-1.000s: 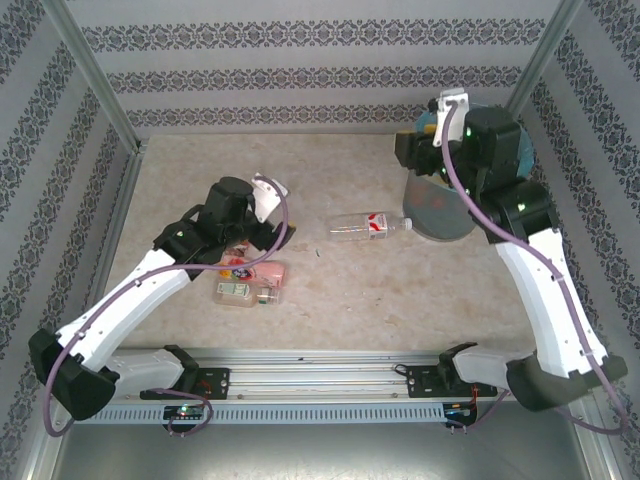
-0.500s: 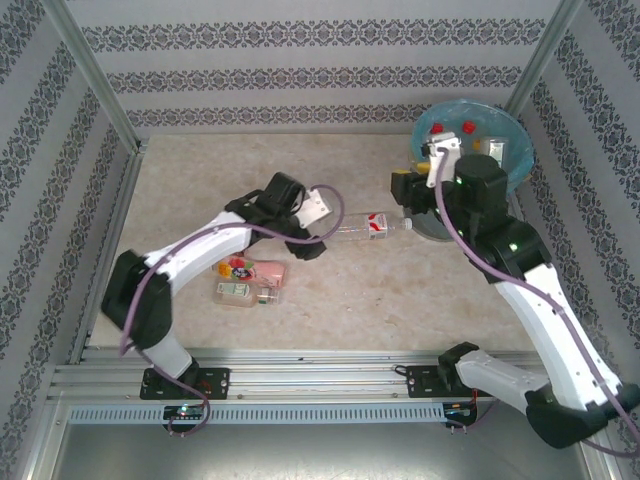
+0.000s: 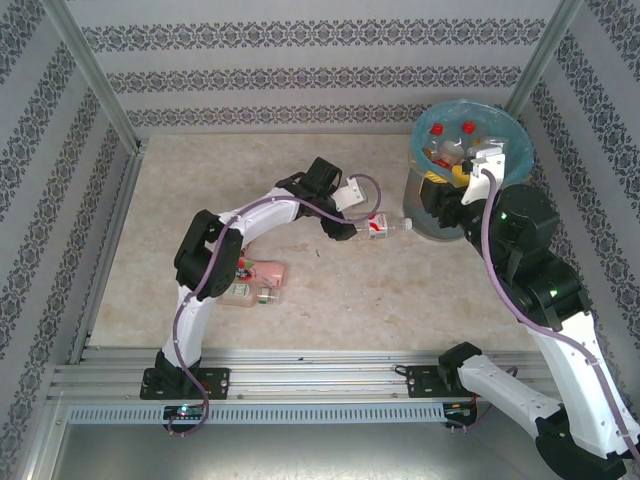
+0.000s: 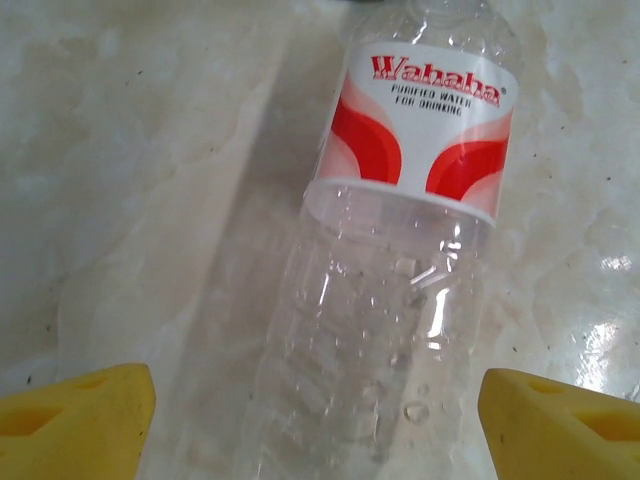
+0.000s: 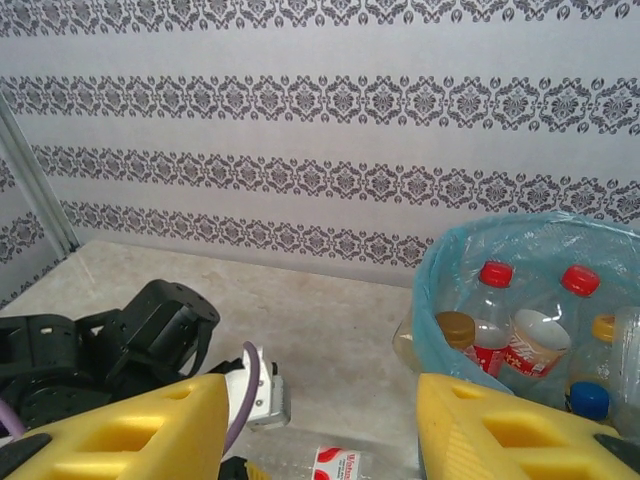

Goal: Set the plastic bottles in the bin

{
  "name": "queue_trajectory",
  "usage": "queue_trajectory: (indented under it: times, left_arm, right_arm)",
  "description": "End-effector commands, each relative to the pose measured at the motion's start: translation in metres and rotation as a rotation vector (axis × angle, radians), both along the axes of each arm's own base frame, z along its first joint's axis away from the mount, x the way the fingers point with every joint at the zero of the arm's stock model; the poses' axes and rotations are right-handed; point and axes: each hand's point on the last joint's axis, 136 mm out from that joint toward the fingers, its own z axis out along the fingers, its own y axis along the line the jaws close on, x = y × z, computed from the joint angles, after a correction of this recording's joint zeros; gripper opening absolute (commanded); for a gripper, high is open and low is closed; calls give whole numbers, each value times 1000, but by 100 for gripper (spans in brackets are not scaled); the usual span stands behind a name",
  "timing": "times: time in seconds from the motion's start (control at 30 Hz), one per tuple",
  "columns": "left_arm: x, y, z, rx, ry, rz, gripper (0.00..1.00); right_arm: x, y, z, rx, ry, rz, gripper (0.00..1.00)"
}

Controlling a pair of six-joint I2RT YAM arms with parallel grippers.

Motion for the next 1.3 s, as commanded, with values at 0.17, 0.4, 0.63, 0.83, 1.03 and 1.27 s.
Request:
queue_trajectory:
  times: [0.17,0.4,0.63,0.83,1.03,1.27]
  left_arm:
    - [-10,-10,-24,65,62,-108,79]
    - [-28,-17,-42,122,90,-178,71]
    - [-26,-22,-29,101,85,-181,50]
    - [-32,-5,1,106,53,-152,42]
    - [-51,44,65,0,-32,-35,42]
    - [-96,102,152,-126,-211,31,42]
  right_arm:
    - [4,-2,-3,8,12,-23,52]
    - [3,-4,-4,13,18,-29,51]
    - [0,-7,-3,21,18,-39,51]
    - [-5,-10,5,23,6,-44,51]
    - [-6,-12,15,18,-11,-51,51]
    - [0,13,38,92,-27,64,51]
